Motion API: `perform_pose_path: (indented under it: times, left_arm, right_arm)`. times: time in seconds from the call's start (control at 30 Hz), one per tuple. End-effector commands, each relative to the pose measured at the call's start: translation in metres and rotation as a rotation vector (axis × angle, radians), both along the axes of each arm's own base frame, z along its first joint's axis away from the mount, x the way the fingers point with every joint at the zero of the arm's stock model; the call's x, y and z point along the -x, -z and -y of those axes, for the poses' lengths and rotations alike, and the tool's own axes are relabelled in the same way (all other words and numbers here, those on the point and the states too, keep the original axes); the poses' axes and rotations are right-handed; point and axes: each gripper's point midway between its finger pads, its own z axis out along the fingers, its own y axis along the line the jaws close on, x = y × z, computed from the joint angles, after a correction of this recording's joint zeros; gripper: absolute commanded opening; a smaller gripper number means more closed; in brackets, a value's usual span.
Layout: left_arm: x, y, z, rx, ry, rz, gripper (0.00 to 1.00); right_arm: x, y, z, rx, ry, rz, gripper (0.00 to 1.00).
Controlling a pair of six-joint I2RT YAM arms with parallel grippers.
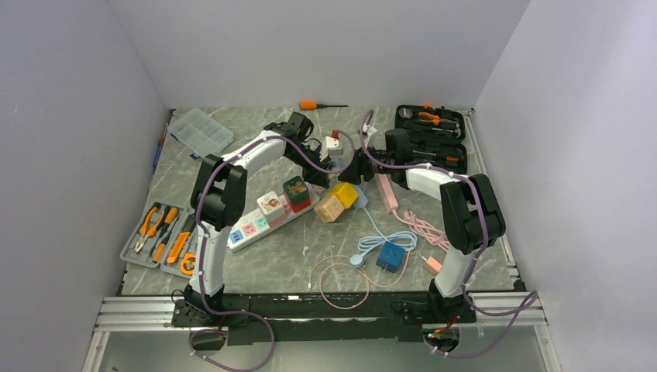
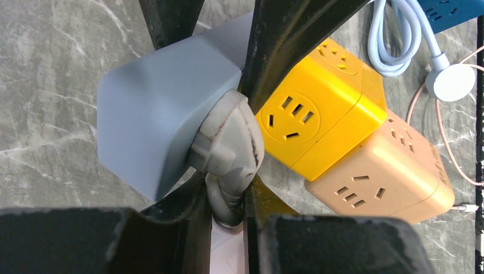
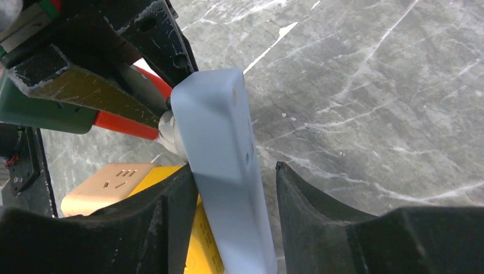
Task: Pull the plug off the socket
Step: Remove the plug from the socket.
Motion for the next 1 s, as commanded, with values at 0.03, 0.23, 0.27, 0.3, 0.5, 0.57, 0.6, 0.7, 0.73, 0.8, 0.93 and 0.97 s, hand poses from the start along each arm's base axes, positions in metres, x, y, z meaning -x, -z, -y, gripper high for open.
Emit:
perform_pose_path:
  times: [0.03, 0.23, 0.27, 0.3, 0.5, 0.57, 0.6, 0.7, 0.73, 0.8, 0.93, 0.97]
  left_arm:
    - [0.007, -0.080, 0.014, 0.142, 0.048, 0.108, 0.00]
    - [0.011, -0.081, 0.016, 0.149, 0.065, 0.105, 0.00]
    - [0.011, -0.082, 0.017, 0.150, 0.067, 0.106, 0.00]
    - [0.011, -0.082, 0.017, 0.151, 0.070, 0.106, 0.00]
    - [0.018, -0.091, 0.019, 0.185, 0.102, 0.086, 0.00]
    - [0.024, -0.098, 0.020, 0.204, 0.130, 0.087, 0.00]
    - [0.029, -0.100, 0.019, 0.208, 0.143, 0.074, 0.00]
    - [0.042, -0.108, 0.017, 0.237, 0.196, 0.061, 0.00]
    - [0.046, -0.110, 0.016, 0.243, 0.211, 0.054, 0.00]
    - [0.053, -0.113, 0.014, 0.253, 0.240, 0.044, 0.00]
    - [0.067, -0.112, 0.008, 0.262, 0.303, 0.043, 0.00]
    - [0.070, -0.111, 0.007, 0.265, 0.315, 0.040, 0.00]
  right_arm:
    - [-0.013, -0.008, -0.015, -0.008, -0.014, 0.072, 0.49]
    - [-0.008, -0.007, -0.018, -0.015, -0.022, 0.078, 0.29]
    - [-0.007, -0.006, -0.018, -0.015, -0.023, 0.078, 0.25]
    - [-0.006, -0.006, -0.018, -0.018, -0.024, 0.077, 0.21]
    - [-0.011, 0.003, -0.016, 0.012, -0.003, 0.056, 0.06]
    - [-0.013, 0.006, -0.014, 0.022, 0.017, 0.050, 0.02]
    - [-0.015, 0.008, -0.012, 0.031, 0.028, 0.050, 0.01]
    - [-0.022, 0.014, -0.006, 0.074, 0.068, 0.046, 0.00]
    - [-0.024, 0.017, -0.003, 0.087, 0.081, 0.043, 0.00]
    - [-0.029, 0.018, 0.002, 0.101, 0.112, 0.047, 0.00]
    - [-0.037, 0.016, 0.011, 0.115, 0.174, 0.072, 0.00]
    - [-0.039, 0.016, 0.014, 0.124, 0.195, 0.080, 0.00]
